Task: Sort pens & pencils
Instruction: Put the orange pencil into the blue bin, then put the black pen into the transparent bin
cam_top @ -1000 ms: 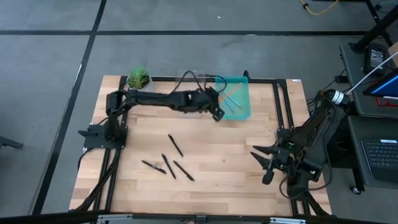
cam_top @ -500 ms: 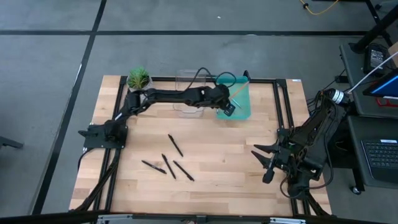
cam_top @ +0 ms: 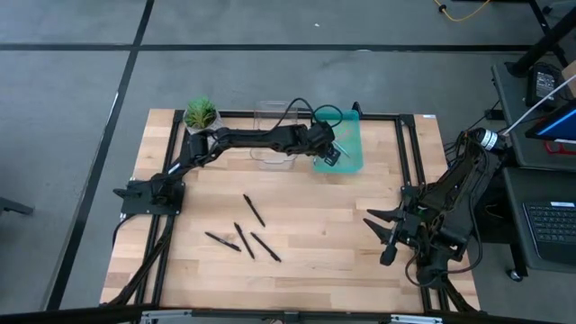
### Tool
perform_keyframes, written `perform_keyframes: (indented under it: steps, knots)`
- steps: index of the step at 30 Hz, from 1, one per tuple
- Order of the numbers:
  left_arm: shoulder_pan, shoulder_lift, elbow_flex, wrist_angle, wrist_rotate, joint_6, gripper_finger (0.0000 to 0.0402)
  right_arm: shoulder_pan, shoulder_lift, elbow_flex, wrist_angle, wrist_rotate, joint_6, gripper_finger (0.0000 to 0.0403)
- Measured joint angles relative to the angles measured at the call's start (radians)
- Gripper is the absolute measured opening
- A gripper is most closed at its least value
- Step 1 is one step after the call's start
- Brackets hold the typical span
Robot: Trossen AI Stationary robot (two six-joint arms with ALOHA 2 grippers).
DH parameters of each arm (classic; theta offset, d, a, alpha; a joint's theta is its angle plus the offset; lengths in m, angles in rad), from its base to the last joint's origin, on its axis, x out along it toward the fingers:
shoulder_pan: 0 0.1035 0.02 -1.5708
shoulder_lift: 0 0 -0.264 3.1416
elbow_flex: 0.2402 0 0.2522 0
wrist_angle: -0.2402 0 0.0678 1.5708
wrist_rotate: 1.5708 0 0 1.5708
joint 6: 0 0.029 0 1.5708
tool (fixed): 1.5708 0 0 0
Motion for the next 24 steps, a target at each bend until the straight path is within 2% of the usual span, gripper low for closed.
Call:
perform_keyframes:
  steps: [4,7,12,16,20,24]
  knots:
    - [0.0,0.0,0.0,0.003,0.002,-0.001,0.013,0.0,0.0,0.0,0.0,-0.001,0.0,0.0127]
    - [0.0,-0.008,0.0,-0.003,0.025,0.014,0.0145,0.0,0.0,0.0,0.0,-0.01,0.0,0.0127]
    - [-0.005,-0.092,0.001,-0.037,0.149,0.088,0.0146,0.0,0.0,0.0,0.0,-0.054,-0.005,0.0127]
    - [-0.025,-0.174,0.001,-0.144,0.204,0.101,0.0146,0.0,0.0,0.0,-0.001,-0.054,-0.006,0.0127]
    - [-0.07,-0.252,0.001,-0.211,0.217,0.137,0.0146,0.0,0.0,0.0,-0.007,-0.055,-0.008,0.0127]
    - [-0.121,-0.308,0.001,-0.357,0.203,0.195,0.0146,-0.001,0.001,0.001,-0.011,-0.099,-0.01,0.0127]
